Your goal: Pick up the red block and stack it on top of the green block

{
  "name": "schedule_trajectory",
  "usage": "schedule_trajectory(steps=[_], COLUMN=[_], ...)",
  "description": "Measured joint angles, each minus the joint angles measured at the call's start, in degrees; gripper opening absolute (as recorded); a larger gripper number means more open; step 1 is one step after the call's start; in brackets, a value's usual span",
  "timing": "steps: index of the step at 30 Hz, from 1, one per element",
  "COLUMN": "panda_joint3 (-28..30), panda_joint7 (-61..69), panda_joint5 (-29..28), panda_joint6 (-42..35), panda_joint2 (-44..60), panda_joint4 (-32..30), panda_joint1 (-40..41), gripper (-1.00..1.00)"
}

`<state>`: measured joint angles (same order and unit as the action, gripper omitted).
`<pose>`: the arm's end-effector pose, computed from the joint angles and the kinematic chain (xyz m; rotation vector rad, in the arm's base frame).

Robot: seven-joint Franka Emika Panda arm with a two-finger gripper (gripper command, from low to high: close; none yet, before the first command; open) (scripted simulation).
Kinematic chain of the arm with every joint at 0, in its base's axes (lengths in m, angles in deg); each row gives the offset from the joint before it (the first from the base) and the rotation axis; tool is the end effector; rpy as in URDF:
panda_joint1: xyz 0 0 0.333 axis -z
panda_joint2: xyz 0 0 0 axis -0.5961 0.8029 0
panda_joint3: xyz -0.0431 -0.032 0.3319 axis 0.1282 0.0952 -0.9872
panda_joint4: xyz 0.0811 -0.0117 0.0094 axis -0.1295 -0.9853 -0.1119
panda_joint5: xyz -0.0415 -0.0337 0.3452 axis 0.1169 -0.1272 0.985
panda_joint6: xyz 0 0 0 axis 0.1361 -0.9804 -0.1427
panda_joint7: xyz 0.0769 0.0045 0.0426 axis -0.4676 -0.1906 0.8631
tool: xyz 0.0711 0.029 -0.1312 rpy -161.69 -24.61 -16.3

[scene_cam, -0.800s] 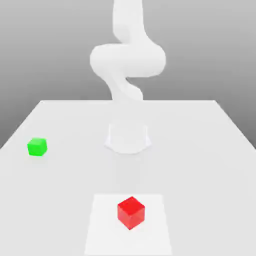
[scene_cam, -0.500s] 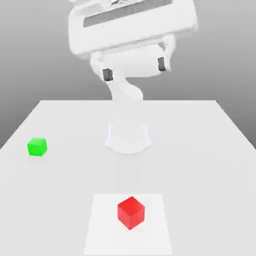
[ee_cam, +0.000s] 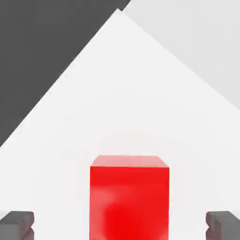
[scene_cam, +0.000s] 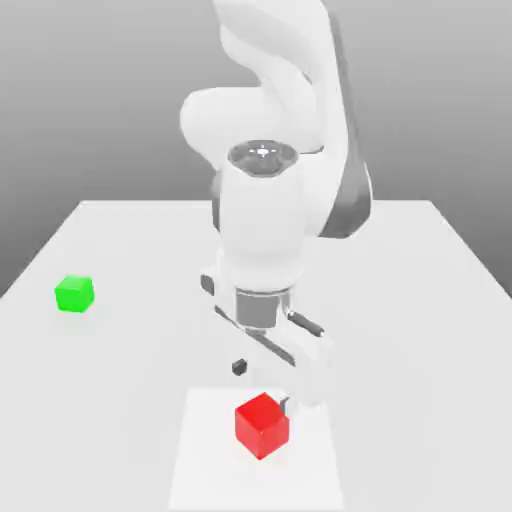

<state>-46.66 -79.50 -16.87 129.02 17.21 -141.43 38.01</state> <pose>0.3921 0.0072 0.2004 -2.1140 2.3198 -0.0078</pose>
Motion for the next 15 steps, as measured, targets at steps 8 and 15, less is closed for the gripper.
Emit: schedule_trajectory(steps=[8,15], panda_joint3=[0.64,0.07], panda_joint7=[-0.91,-0.38], panda_joint5=[-0.96,-0.36], panda_joint6=[5.84,0.85], panda_joint2=[6.85,0.90], panda_joint4=[0.84,0.07], panda_joint1=[-0.42,-0.03], gripper=[-1.00,-1.00])
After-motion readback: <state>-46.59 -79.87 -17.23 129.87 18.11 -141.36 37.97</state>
